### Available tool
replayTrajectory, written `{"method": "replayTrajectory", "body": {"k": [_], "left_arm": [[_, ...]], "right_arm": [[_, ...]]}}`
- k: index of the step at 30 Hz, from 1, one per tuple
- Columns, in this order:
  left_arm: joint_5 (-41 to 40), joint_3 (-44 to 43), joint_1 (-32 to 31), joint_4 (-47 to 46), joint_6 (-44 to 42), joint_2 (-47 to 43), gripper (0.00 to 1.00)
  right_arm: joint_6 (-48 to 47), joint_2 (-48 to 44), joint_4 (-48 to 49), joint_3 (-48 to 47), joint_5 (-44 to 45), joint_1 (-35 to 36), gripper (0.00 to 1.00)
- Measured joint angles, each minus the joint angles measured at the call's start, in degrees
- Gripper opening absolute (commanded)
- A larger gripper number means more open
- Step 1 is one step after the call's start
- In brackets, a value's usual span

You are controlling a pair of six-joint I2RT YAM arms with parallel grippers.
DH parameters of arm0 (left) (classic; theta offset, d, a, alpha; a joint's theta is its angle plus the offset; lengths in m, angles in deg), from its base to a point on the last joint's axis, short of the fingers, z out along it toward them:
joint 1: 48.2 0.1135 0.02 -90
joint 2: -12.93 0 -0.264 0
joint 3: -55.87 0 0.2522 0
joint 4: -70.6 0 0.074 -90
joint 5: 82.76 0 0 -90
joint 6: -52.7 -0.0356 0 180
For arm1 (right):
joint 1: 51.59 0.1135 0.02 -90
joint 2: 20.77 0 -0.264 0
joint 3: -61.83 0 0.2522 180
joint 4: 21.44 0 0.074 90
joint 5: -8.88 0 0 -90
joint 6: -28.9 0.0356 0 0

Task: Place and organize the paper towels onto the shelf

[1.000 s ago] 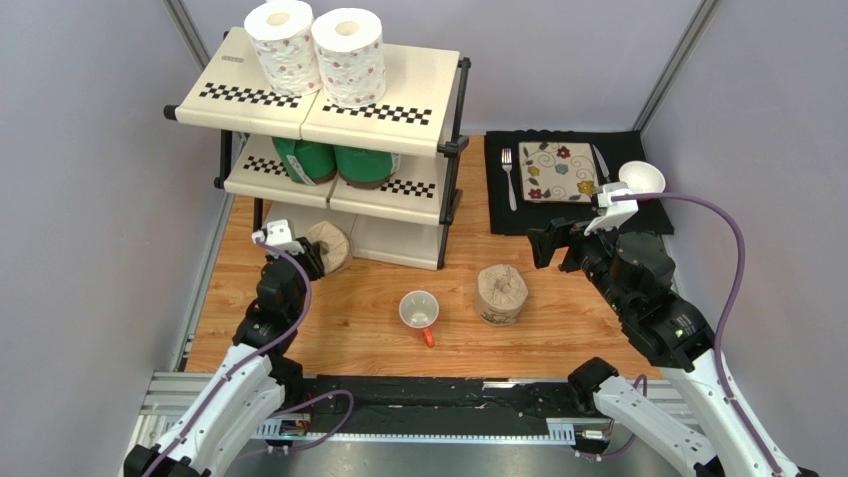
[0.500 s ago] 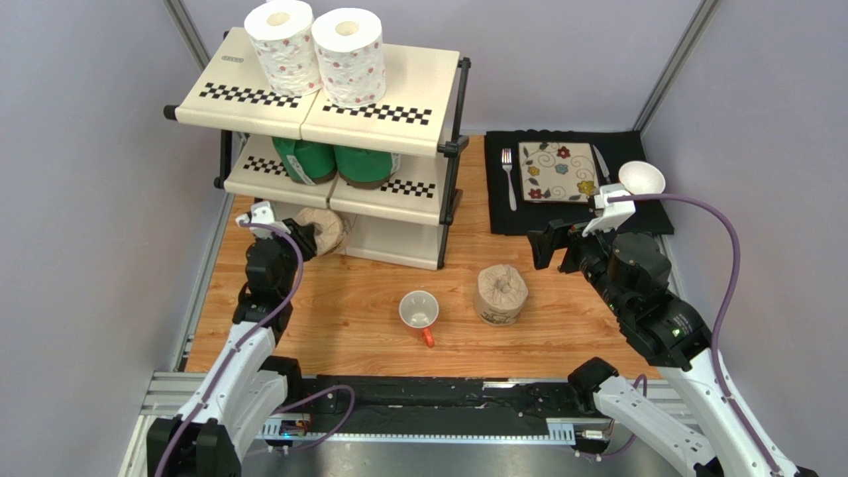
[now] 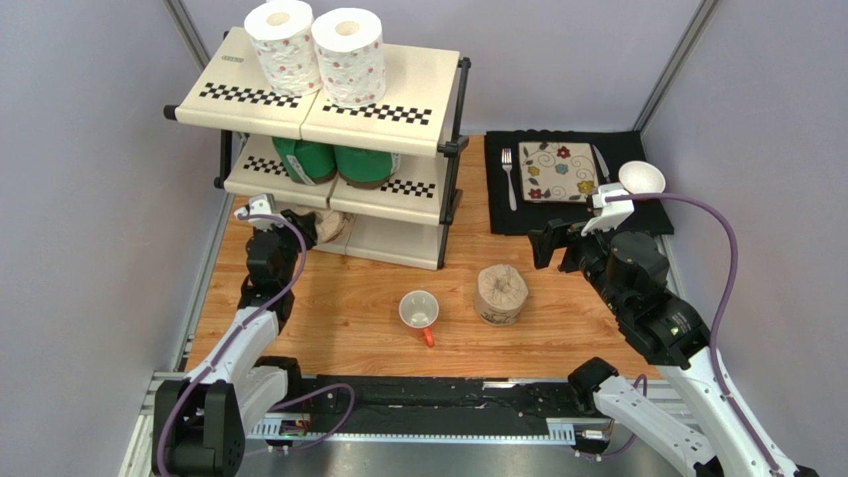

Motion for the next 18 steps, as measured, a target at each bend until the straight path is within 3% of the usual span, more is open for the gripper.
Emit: {"method": "replayTrajectory", "body": {"k": [18], "left_arm": [[-0.33, 0.09, 0.63, -8.7, 0.42, 8.98, 0.15]], "right_arm": [[-1.05, 1.4, 0.0, 0.0, 0.79, 0.0, 0.9]]}}
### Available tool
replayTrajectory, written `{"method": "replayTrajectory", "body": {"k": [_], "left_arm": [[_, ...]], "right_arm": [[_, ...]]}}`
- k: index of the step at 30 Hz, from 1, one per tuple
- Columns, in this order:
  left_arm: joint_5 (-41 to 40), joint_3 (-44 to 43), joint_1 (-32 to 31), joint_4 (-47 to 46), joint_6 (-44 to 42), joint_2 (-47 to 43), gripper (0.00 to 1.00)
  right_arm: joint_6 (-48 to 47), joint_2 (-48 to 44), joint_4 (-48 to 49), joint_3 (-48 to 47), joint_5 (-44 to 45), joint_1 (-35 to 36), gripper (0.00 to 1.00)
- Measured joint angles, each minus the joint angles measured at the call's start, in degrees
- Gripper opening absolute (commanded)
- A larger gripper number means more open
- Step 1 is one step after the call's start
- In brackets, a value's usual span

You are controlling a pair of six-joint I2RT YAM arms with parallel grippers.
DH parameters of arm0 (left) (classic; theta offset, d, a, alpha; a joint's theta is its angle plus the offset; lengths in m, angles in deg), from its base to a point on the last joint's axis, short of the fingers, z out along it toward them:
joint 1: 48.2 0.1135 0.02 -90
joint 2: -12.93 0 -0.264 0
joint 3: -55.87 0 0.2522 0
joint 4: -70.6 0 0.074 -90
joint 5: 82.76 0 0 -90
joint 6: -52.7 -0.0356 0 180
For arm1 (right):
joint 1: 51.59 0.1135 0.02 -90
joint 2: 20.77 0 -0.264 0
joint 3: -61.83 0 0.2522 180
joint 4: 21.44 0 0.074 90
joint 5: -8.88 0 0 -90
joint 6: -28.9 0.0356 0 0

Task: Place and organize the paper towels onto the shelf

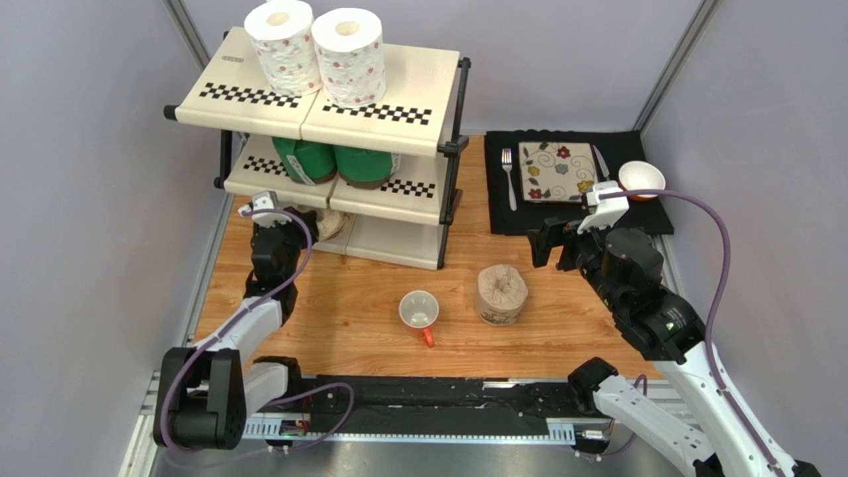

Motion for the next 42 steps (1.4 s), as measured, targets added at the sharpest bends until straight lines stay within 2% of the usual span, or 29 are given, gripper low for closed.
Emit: {"method": "replayTrajectory", "body": {"k": [9, 17, 30, 42], "left_arm": [[0.24, 0.0, 0.31, -1.07, 0.07, 2.23, 0.15], [5.33, 0.0, 0.17, -3.48, 2.62, 4.46, 0.13], [5.49, 0.0, -6.08, -5.57, 2.69, 8.17, 0.13], [4.68, -1.64, -7.41, -6.8, 2.56, 11.37, 0.14]], "right_arm": [[-0.17, 0.04, 0.0, 0.0, 0.04, 0.0, 0.89], [-0.17, 0.04, 0.0, 0.0, 0.04, 0.0, 0.89], [-0.17, -0.31, -0.02, 0.0, 0.24, 0.0, 0.9], [-0.17, -0.5, -0.02, 0.0, 0.28, 0.0, 0.9]]}}
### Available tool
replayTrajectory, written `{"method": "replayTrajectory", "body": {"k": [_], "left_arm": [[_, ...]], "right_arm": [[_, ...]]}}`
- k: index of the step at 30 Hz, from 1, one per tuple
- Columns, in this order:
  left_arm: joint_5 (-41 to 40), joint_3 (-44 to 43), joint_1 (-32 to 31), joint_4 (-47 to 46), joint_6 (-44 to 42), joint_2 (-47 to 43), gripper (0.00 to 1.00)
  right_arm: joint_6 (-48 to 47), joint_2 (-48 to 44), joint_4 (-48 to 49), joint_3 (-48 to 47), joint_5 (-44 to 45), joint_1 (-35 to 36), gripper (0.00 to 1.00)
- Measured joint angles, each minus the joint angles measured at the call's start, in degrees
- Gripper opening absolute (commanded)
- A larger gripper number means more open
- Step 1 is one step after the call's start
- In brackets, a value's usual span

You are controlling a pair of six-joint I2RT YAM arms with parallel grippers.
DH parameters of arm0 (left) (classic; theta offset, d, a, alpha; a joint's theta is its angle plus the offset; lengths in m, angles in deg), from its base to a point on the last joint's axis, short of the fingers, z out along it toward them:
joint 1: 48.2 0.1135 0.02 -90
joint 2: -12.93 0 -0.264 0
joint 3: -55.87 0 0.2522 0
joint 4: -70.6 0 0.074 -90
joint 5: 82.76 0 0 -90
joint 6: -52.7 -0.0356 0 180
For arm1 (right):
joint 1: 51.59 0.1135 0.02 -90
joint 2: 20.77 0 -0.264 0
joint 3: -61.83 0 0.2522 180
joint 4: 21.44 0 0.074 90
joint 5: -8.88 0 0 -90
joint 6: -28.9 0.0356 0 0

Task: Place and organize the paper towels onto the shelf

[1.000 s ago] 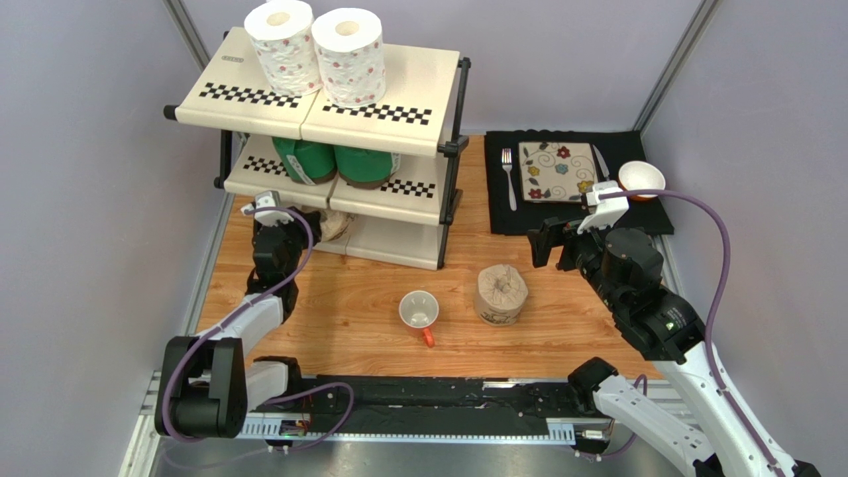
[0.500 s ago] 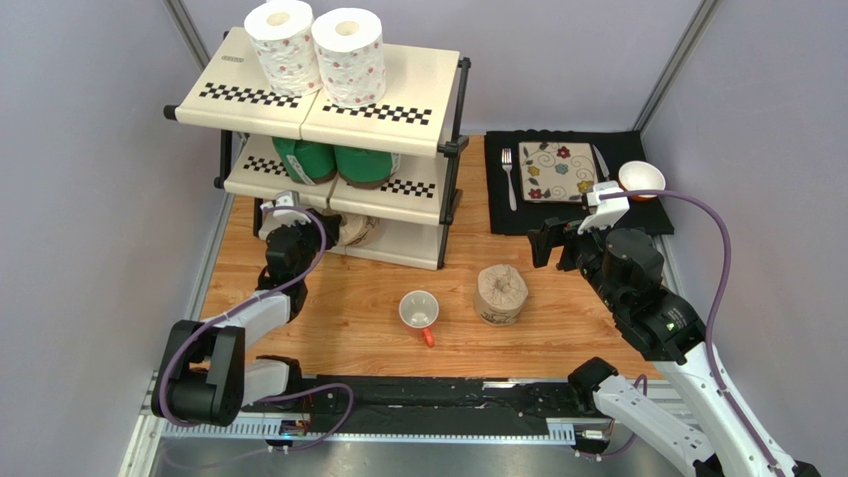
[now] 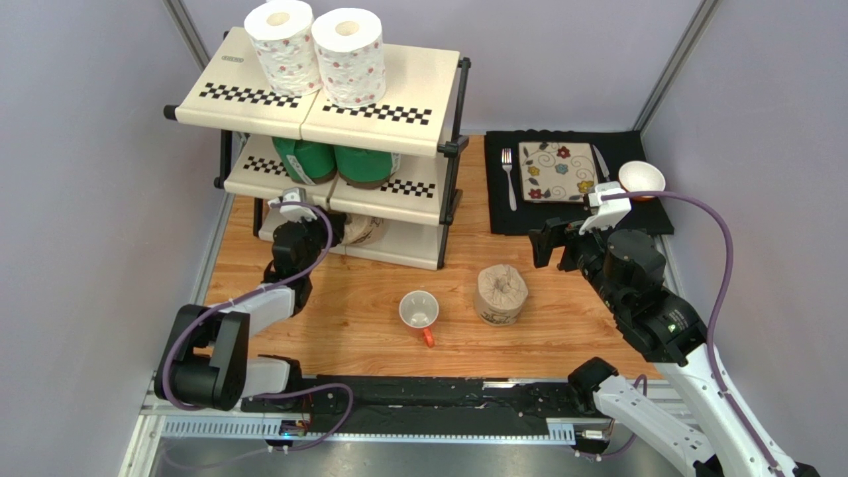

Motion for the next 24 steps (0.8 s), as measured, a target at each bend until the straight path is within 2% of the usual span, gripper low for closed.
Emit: {"method": "replayTrajectory", "body": {"k": [8, 11, 17, 18, 24], "left_arm": [[0.2, -1.99, -0.9, -1.05, 0.0, 3.06, 0.14], [0.37, -2.84, -0.92, -1.38, 0.0, 4.28, 0.18], [0.76, -3.52, -0.92, -1.97, 0.0, 5.46, 0.45], [0.79, -3.52, -0.92, -1.97, 0.04, 5.46, 0.54], [0.94, -3.15, -0.94, -1.77, 0.35, 4.96, 0.8]], "right_arm": [[-0.02, 0.0, 0.0, 0.0, 0.0, 0.0, 0.9], [-0.02, 0.0, 0.0, 0.0, 0.0, 0.0, 0.89], [0.0, 0.02, 0.0, 0.0, 0.0, 0.0, 0.89], [0.0, 0.02, 0.0, 0.0, 0.0, 0.0, 0.9], [0.0, 0.07, 0.0, 0.0, -0.02, 0.0, 0.9]]}}
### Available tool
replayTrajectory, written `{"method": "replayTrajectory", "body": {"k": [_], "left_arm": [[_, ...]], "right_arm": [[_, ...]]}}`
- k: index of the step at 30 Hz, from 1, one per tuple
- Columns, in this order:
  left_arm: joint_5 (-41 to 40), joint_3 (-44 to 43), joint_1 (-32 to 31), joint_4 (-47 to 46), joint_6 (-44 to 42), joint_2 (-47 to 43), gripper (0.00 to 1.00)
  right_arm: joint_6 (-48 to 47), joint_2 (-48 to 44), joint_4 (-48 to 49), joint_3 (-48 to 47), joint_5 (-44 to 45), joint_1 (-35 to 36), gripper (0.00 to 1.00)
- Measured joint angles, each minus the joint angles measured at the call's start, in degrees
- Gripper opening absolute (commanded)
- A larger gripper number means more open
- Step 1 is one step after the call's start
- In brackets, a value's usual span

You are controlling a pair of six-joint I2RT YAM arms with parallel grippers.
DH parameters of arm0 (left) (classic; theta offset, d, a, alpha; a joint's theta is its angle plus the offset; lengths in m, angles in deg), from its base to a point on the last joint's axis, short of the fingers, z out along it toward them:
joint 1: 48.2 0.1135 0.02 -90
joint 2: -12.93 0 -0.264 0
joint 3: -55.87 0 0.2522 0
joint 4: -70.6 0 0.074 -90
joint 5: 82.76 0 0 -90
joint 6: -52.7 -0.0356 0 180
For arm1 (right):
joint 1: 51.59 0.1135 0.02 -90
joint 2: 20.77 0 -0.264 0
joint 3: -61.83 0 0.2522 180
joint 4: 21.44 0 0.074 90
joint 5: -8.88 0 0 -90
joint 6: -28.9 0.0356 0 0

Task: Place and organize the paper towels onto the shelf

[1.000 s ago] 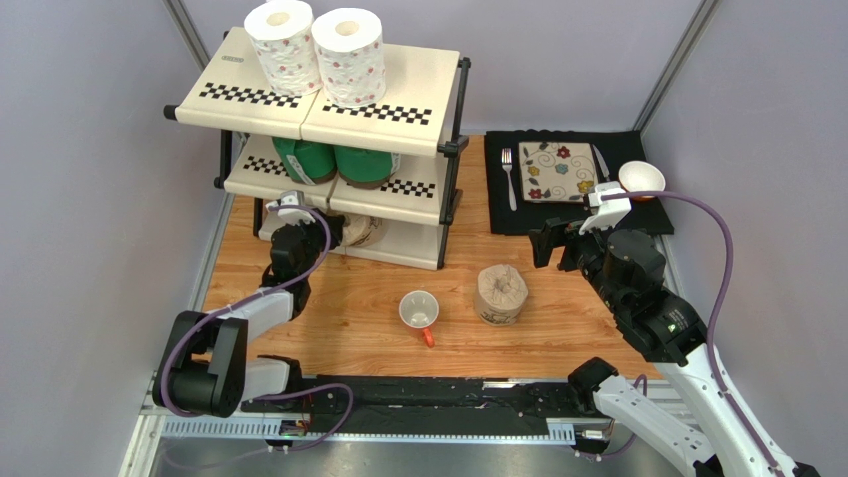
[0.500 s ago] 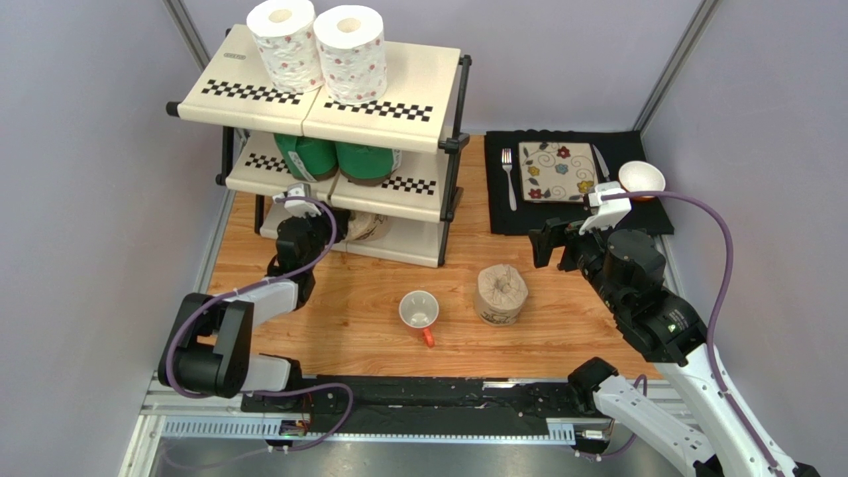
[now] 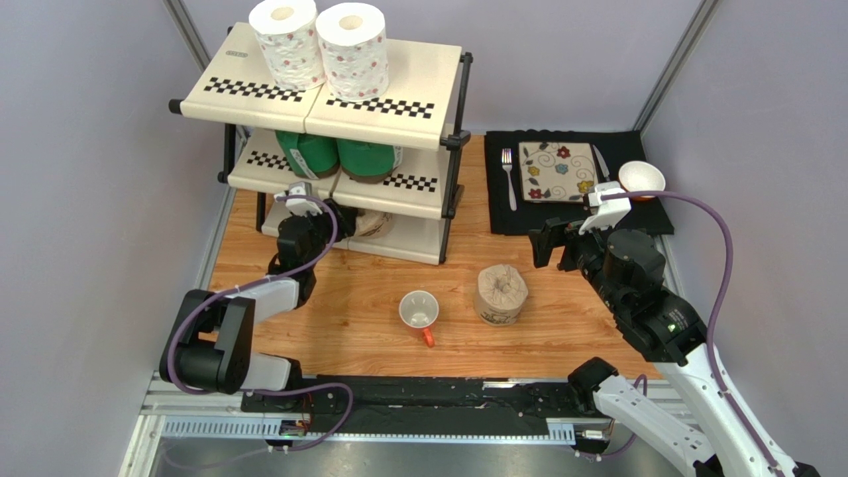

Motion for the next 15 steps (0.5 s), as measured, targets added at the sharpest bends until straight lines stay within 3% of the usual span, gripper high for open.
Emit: {"method": "replayTrajectory", "body": {"k": [3, 15], "left_arm": [[0.0, 0.5, -0.07, -0.15, 0.07, -1.4, 0.87], [-0.13, 4.09, -0.09, 0.63, 0.72, -11.45, 0.9]], "right_arm": [[0.0, 0.0, 0.0, 0.0, -0.02, 0.0, 0.9], [0.04, -0.11, -0.52, -0.02, -0.07, 0.0, 0.89]]}}
